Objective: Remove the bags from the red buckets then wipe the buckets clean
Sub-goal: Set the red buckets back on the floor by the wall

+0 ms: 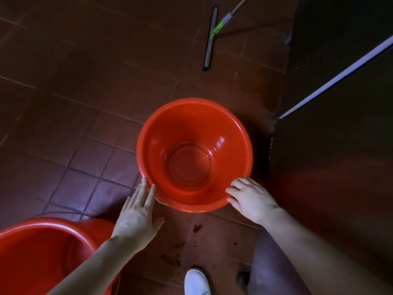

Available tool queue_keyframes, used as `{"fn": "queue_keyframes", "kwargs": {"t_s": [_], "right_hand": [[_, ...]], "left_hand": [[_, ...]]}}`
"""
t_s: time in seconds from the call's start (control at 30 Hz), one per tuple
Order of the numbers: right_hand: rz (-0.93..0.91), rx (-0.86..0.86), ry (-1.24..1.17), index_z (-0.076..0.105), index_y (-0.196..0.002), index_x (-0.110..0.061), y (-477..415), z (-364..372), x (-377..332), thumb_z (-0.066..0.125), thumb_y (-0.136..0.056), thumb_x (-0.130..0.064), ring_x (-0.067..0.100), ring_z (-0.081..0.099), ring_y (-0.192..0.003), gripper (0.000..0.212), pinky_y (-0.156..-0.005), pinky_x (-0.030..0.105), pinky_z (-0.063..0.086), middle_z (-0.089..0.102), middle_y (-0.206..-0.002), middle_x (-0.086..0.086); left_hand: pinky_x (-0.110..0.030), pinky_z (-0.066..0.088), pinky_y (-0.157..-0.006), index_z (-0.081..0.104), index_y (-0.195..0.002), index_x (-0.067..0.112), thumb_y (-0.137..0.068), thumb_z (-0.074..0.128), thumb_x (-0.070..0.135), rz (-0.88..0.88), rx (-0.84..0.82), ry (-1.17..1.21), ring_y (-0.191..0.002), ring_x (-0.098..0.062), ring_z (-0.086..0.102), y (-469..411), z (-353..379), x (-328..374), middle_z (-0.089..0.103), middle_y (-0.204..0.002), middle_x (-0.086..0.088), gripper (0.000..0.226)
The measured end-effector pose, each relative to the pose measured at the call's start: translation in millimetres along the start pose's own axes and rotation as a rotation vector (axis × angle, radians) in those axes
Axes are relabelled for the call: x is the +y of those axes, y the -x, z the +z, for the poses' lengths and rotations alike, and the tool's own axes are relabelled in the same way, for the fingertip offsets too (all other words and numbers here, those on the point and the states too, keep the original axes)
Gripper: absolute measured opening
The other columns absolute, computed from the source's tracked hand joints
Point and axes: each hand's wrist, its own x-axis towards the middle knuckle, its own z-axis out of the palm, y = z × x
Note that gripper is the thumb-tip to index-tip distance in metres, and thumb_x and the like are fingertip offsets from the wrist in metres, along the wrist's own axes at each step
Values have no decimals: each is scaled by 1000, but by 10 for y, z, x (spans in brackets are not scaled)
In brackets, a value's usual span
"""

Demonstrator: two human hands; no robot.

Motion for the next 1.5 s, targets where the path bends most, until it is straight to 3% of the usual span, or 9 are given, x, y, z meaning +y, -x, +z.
{"fn": "queue_keyframes", "kwargs": {"t_s": [0.2,0.5,0.63,0.7,0.83,0.93,1.13,1.33,1.5], "right_hand": [[168,-69,-50,52,-133,-32,334,184,455,40,-99,-45,12,35,-135,38,-107,25,32,46,-138,-9],[216,-113,-62,45,-140,-28,578,273,714,44,-99,-41,14,20,-146,43,-120,30,14,39,-148,-5],[240,-79,-39,43,-141,-27,547,161,584,44,-98,-41,17,24,-145,45,-121,32,11,39,-149,-2],[203,-43,-22,46,-138,-26,519,66,433,44,-98,-41,20,32,-139,43,-118,31,17,44,-143,-1],[100,-17,-27,51,-131,-23,466,-139,-74,43,-97,-41,21,41,-127,39,-110,32,31,49,-133,-1],[54,21,-83,53,-127,-23,473,-284,-650,43,-97,-40,21,44,-123,36,-104,34,38,50,-128,-2],[-73,103,-169,52,-126,-23,662,-303,-1989,42,-98,-37,20,42,-123,32,-101,37,41,48,-128,-3],[-162,106,-172,50,-130,-20,1043,-39,-3317,45,-97,-35,24,42,-123,37,-108,37,32,49,-130,2],[-279,48,-73,47,-135,-18,1167,217,-4070,50,-96,-33,27,35,-134,42,-118,38,20,44,-140,7]], "left_hand": [[-33,4,-122,-9,-154,24,-94,46,53,84,-21,-16,-150,-19,-6,-234,57,555,-26,-159,-3,87],[-35,5,-120,-19,-152,28,-94,48,51,44,-109,47,-149,-20,-7,-306,214,977,-38,-153,4,91],[-37,7,-122,-6,-153,38,-93,51,45,40,-84,87,-150,-18,-6,-207,77,798,-19,-161,5,83],[-36,13,-122,7,-154,34,-94,52,42,21,-19,124,-149,-20,6,-88,-37,656,-1,-163,0,76],[-38,33,-110,43,-143,17,-88,62,23,-35,125,156,-127,-30,42,333,-282,244,44,-142,-10,59],[-46,45,-96,57,-128,10,-80,70,10,-65,230,187,-109,-36,53,743,-407,-221,56,-119,-14,50],[-51,43,-97,53,-134,9,-79,74,12,-242,309,183,-114,-42,49,1577,-359,-1047,51,-130,-19,59],[-49,42,-100,42,-144,24,-82,71,28,-433,243,171,-126,-40,38,2628,17,-1796,37,-142,-14,68],[-50,32,-109,35,-146,25,-77,75,35,-691,137,255,-137,-44,25,3284,414,-2386,22,-152,-24,81]]}}
